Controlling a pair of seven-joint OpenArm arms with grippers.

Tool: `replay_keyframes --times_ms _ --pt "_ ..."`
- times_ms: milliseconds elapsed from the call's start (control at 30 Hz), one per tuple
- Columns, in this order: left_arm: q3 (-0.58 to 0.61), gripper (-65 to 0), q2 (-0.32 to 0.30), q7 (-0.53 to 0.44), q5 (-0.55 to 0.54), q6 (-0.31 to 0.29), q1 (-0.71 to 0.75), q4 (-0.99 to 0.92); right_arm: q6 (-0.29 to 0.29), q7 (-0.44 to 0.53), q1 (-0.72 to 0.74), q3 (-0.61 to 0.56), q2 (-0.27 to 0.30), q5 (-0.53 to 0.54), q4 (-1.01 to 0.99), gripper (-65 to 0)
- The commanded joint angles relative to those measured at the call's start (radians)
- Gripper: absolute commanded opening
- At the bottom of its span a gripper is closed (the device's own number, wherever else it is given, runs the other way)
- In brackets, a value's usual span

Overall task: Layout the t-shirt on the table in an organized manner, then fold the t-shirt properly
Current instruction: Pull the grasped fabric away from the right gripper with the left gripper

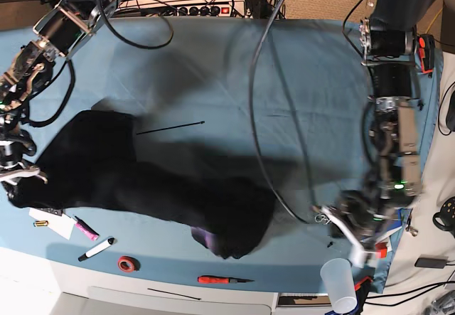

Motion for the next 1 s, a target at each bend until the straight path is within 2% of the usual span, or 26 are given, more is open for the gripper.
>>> replay_keyframes --times_ms 0,167,300,433,467,600,667,767,833,967 --pt "-0.023 -65.0 -0.001 -0.021 -0.033 -0.011 -0.021 0.043 0.019 0.016 0.031 -0.001 0.013 0.045 0.018 -65.0" --pt "-0.099 -65.0 -0.020 -0.021 -0.122 -0.066 0.066 0.127 0.097 -0.029 0.037 -0.002 0.013 0.142 0.018 -65.0" --pt "-0.097 -65.0 0.000 -0.025 -0.196 -0.066 0.148 0.136 0.097 -0.048 0.036 -0.002 0.013 0.138 0.018 -65.0" --pt "-0.026 -65.0 0.048 -0.119 -0.201 -0.066 0.206 0.135 0.097 -0.051 0.031 -0.002 0.010 0.137 0.018 -65.0" --pt "0.010 -62.7 0.058 -0.146 -0.188 -0.066 0.211 0.135 0.097 -0.052 0.030 -0.002 0.010 0.134 0.018 -65.0" --pt "0.212 -41.9 0.084 -0.274 -0.021 -0.066 0.201 0.134 0.097 -0.054 0.013 -0.002 0.011 0.116 0.018 -65.0" --pt "0.319 -35.1 0.090 -0.357 0.101 -0.064 0.193 0.121 0.097 -0.054 -0.003 -0.002 0.011 0.101 0.018 -65.0" --pt "0.469 -33.9 0.091 -0.444 0.262 -0.064 0.164 0.082 0.097 -0.053 -0.028 -0.002 0.011 0.087 0.018 -65.0" --pt "0.557 -33.9 0.091 -0.459 0.352 -0.066 0.137 0.050 0.097 -0.053 -0.043 -0.002 0.011 0.085 0.018 -65.0" --pt "0.700 -33.9 0.092 -0.494 0.458 -0.058 0.066 -0.074 0.097 -0.058 -0.057 -0.002 0.011 0.086 0.018 -65.0"
